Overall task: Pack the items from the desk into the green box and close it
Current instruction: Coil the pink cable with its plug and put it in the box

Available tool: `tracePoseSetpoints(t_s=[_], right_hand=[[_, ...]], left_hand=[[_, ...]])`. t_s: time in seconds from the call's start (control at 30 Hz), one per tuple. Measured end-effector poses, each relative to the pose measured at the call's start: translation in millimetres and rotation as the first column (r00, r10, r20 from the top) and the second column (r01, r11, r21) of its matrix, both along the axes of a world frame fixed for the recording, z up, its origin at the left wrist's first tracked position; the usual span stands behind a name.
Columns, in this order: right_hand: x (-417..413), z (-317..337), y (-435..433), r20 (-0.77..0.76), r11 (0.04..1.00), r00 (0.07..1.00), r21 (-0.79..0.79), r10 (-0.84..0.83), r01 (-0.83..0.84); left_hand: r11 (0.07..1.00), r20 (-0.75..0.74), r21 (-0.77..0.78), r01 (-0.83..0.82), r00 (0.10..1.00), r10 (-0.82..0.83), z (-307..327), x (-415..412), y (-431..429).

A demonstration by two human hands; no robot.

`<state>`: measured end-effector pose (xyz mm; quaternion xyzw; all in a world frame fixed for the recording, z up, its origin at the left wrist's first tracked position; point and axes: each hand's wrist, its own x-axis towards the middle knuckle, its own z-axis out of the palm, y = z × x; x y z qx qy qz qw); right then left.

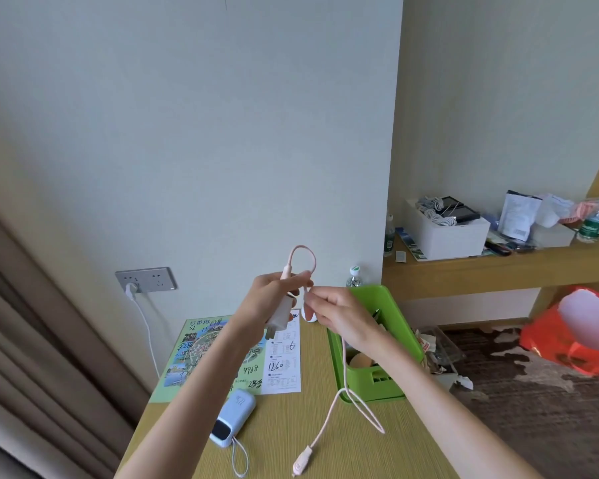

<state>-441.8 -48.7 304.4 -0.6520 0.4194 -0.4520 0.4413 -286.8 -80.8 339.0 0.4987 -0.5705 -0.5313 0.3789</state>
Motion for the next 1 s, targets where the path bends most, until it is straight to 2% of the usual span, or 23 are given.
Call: tracePoseSetpoints(t_s=[0.13,0.23,0.33,0.47,0.57,0.63,0.7,0.77,0.9,1.0], right_hand=[[3,5,0,-0.111,0.999,0.994,-0.051,-0.01,0.004],[-2,4,1,-0.029,0.998,0.998,0.024,0.054,-0.053],[-9,0,4,0.056,0.992,0.993,0.075,0.102,-0.106],[-11,-11,6,0.114,0.98,0.985,0.131,0.132,-0.147],[-7,-25,4,0.107,0.97,0.984,0.18,0.144,-0.162],[-2,-37,1,0.075,0.964,0.989,0.226,0.13,-0.143],[2,-51,-2,0.023,0.957,0.995,0.274,0.094,-0.097],[3,-64,-6,-0.027,0.952,0.999,0.303,0.046,-0.036],[5,-73,-12,0.08,0.945,0.996,0.322,0.038,-0.061],[13,-62,-17,0.193,0.95,0.977,0.277,0.091,-0.143]], left_hand=[[0.998,-0.023,-0.025,-0.065,0.998,0.064,4,-3,0],[0.99,-0.207,0.001,-0.142,0.968,0.139,8,0,-3],[0.967,-0.44,0.082,-0.242,0.861,0.253,14,10,-10],[0.93,-0.588,0.144,-0.338,0.727,0.355,16,31,-17],[0.941,-0.701,0.172,-0.291,0.635,0.325,12,44,-17],[0.953,-0.732,0.184,-0.24,0.613,0.296,9,53,-14],[0.957,-0.707,0.219,-0.188,0.646,0.289,6,64,-11],[0.956,-0.616,0.26,-0.134,0.739,0.271,2,75,-5],[0.959,-0.27,0.259,-0.11,0.946,0.182,-15,94,7],[0.975,0.006,0.161,-0.156,0.988,0.157,-28,102,17]])
